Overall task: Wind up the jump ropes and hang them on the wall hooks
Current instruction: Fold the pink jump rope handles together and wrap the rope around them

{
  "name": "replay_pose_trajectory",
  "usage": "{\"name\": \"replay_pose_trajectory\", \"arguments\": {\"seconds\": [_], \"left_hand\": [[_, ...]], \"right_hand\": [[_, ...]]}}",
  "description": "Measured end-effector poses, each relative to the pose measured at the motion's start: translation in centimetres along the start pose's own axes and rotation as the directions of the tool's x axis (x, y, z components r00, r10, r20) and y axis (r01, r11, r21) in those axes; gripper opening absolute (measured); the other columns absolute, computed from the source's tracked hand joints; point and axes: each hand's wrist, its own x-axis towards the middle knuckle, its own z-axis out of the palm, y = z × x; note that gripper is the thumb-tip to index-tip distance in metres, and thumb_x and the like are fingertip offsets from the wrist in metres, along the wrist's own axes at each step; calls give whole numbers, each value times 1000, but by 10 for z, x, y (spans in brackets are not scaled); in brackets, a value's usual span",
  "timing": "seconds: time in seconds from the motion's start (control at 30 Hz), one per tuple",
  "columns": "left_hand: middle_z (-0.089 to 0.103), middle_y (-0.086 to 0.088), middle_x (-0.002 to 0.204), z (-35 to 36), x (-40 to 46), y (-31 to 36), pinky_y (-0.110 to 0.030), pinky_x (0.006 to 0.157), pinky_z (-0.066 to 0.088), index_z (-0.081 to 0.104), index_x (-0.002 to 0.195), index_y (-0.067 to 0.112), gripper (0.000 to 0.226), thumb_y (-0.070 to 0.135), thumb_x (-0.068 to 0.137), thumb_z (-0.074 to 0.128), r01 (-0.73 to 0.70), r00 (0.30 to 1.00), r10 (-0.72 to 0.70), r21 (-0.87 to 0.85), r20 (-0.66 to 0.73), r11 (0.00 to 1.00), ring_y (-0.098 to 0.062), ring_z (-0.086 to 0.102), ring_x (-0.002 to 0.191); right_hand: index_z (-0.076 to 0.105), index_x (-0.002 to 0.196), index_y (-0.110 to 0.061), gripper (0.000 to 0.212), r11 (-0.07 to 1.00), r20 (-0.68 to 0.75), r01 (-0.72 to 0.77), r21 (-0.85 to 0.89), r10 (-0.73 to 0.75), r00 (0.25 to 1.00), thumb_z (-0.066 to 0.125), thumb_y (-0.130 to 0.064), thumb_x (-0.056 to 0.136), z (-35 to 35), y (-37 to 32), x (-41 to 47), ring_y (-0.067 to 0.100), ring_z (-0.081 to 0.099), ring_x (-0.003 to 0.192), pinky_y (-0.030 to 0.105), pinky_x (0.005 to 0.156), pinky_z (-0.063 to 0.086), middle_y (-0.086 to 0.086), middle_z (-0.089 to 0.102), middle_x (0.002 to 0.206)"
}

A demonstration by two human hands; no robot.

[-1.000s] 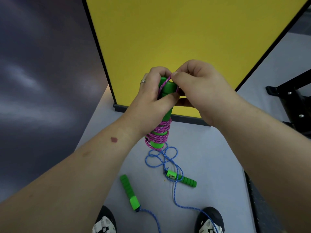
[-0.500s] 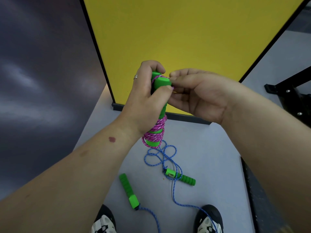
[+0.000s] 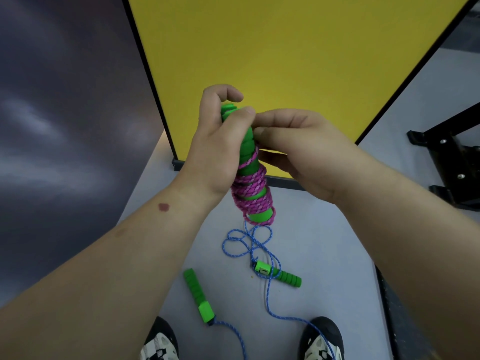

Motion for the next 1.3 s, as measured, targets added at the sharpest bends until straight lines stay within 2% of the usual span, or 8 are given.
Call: {"name": "replay_pose_trajectory", "arguments": {"seconds": [0.2,0.37,0.53,0.7,0.83,0.97,1.13,1.3], "left_hand": [[47,-8,84,3,3,1,-43,66,42,51,99,21,17,27,90,64,78,997,-81,-197,-8,977,-25,48,76],[48,-9,79,0,7,1,-43,63,39,54,98,19,17,16,86,65,33,994,-51,-179,-99,983,-26,45,73],[61,-4,88,0,6,4,-46,74,57,57,89,17,16,5,83,64,-46,975,-1,-210,-221,977,-27,60,83],[60,-1,90,-7,10,-2,-39,65,45,58,88,20,21,1,81,61,-84,943,27,-159,-331,984,-19,53,76],[63,-1,115,-12,13,-8,-39,79,52,67,106,33,37,12,75,65,73,955,-93,-82,-281,994,-17,61,92],[65,0,103,-24,16,-5,-52,83,59,66,106,35,39,26,68,67,255,963,-219,267,-157,929,-29,71,89],[52,9,139,-23,10,8,-19,92,42,55,134,40,49,47,87,65,9,998,-56,762,35,648,-5,56,117],[70,13,118,-14,7,9,-34,100,51,56,136,34,54,49,85,68,-57,940,-125,506,317,861,-5,65,112]], "right_hand": [[69,114,-13,27,993,-72,2,117,7,997,72,-26,91,9,14,-7,46,64,100,74,86,48,31,61,121],[72,108,-28,20,994,3,-80,71,80,997,64,-41,94,2,17,-6,23,62,104,47,92,53,-3,69,107],[67,114,-30,54,857,106,-478,-191,502,858,60,-73,81,-19,24,-6,24,71,95,53,102,50,0,73,105],[67,117,-18,49,773,310,-614,157,552,774,73,-39,73,-31,22,-10,28,70,98,44,80,61,9,69,113],[61,130,-13,53,854,-29,-374,363,411,911,78,-19,80,-34,25,2,21,69,84,35,67,60,8,69,108],[59,120,-23,52,975,-275,-62,214,122,954,81,-1,78,-42,24,3,20,69,83,38,79,59,5,63,115],[58,115,-26,57,914,-158,180,-363,-251,955,83,3,74,-40,9,-5,4,64,80,19,71,55,-9,59,111],[60,115,-24,50,714,41,338,-614,-398,916,77,-3,72,-21,-2,-8,7,59,90,18,76,49,-2,63,112]]}}
